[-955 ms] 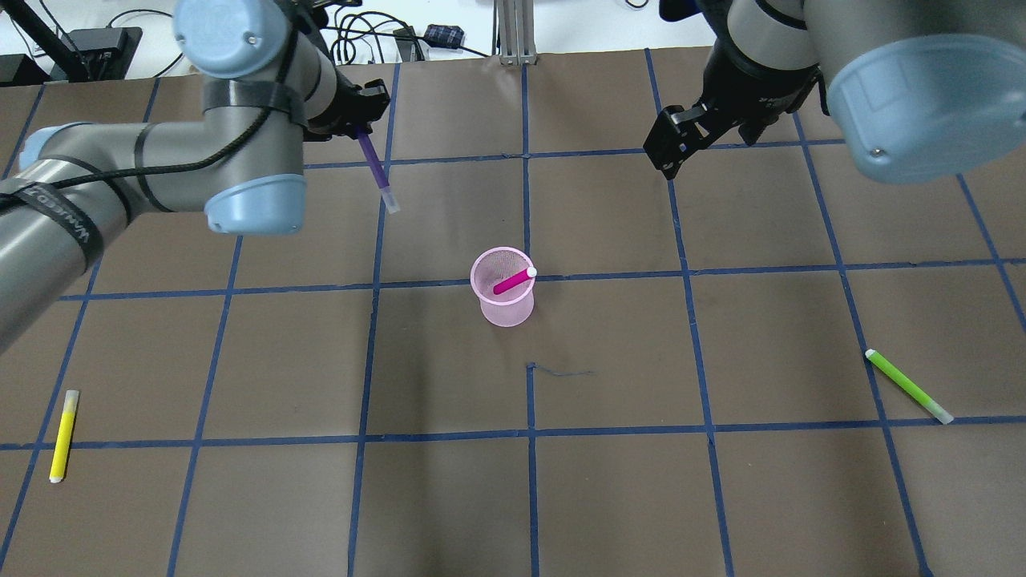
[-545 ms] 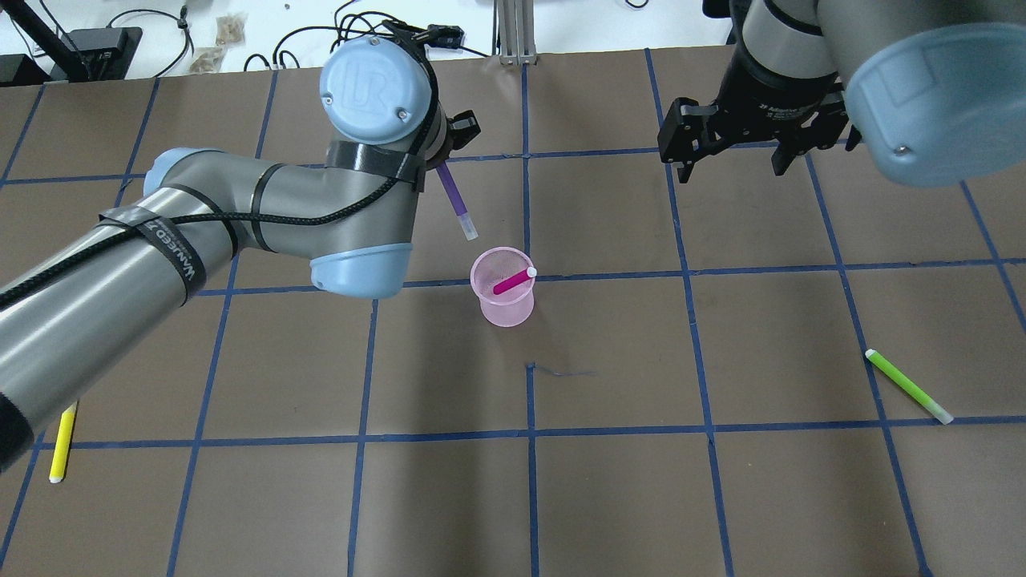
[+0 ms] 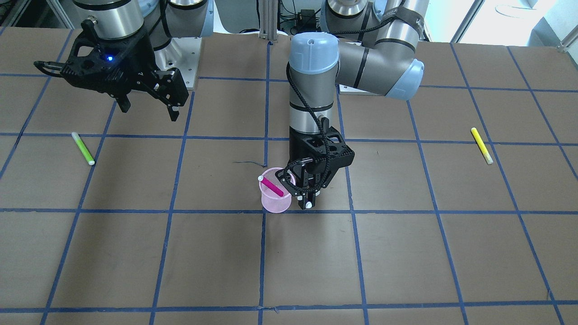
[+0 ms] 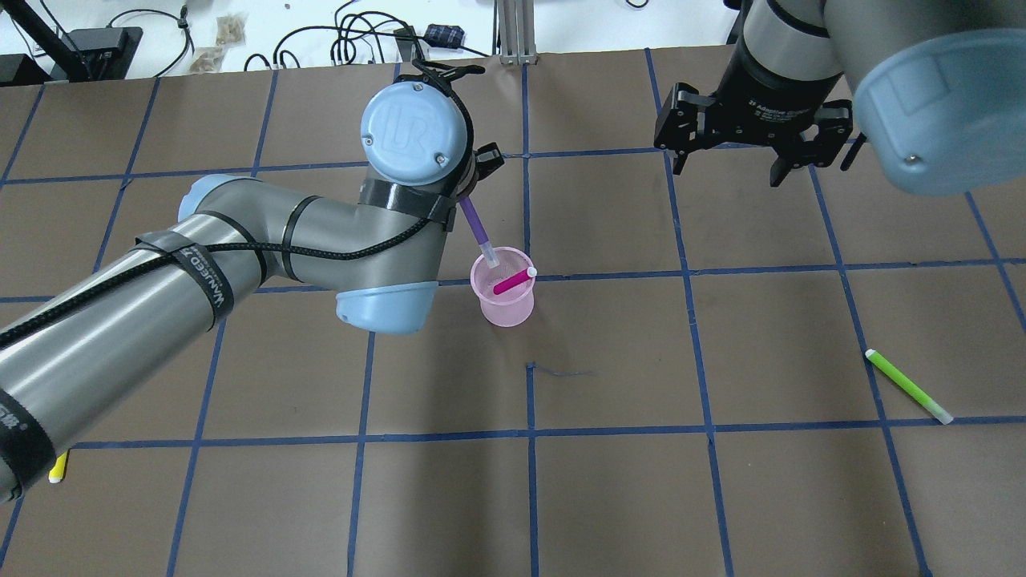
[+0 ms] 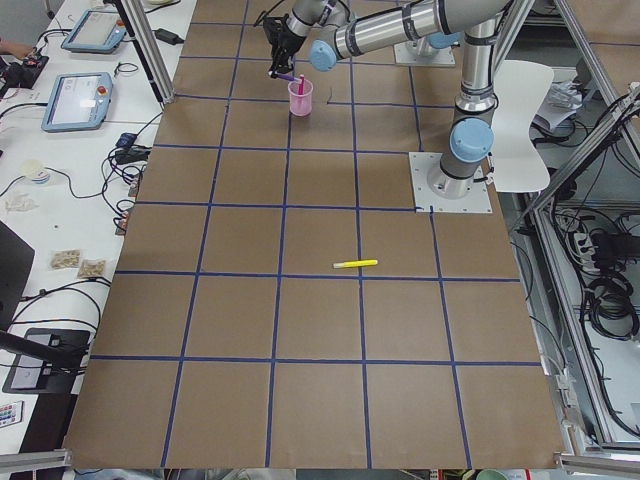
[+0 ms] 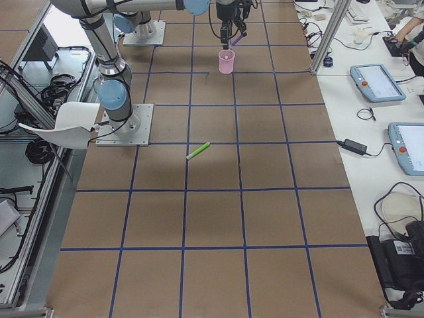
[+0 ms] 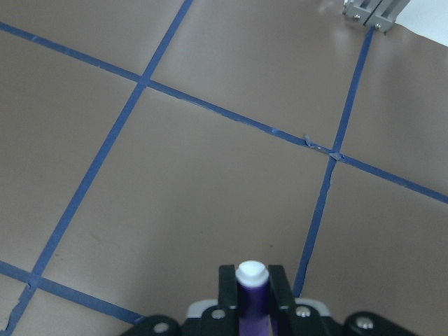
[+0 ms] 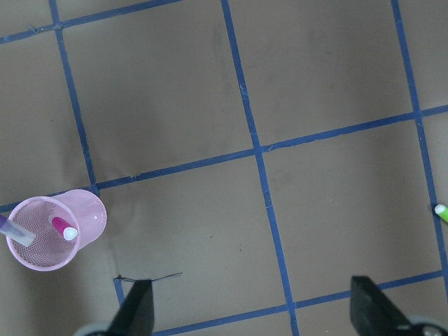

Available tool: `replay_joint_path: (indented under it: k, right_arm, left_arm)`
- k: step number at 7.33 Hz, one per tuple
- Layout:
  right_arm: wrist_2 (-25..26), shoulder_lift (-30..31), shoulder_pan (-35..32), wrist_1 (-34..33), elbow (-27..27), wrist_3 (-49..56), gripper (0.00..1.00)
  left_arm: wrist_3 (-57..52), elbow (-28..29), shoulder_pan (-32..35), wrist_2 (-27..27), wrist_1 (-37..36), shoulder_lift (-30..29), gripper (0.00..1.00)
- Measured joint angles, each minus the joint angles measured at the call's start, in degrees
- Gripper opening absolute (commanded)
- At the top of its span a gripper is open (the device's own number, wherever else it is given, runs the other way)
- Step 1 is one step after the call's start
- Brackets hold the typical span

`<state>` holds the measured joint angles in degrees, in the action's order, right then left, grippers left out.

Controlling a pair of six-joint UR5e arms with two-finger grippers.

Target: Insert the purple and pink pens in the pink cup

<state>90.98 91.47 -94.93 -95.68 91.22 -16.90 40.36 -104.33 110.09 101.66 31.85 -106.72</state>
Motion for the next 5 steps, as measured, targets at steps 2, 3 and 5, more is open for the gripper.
replay_joint_path:
  k: [2, 3, 5]
  right_arm:
    - [-0.09, 0.02, 0.07, -0.01, -0.01, 0.12, 1.00]
    - [-0.10, 0.02, 0.11, -0.06, -0.04, 0.19, 1.00]
    - [-0.10, 0.03, 0.17, 0.07, -0.03, 0.33, 1.00]
  left_arm:
    - [0.83, -1.19, 1.58, 4.10, -1.33, 0.07, 0.00]
    - [0.97, -2.20, 2.01, 4.96, -1.80, 0.59, 0.00]
    - [2.14, -3.46, 2.58, 5.35, -2.89, 0.25, 0.00]
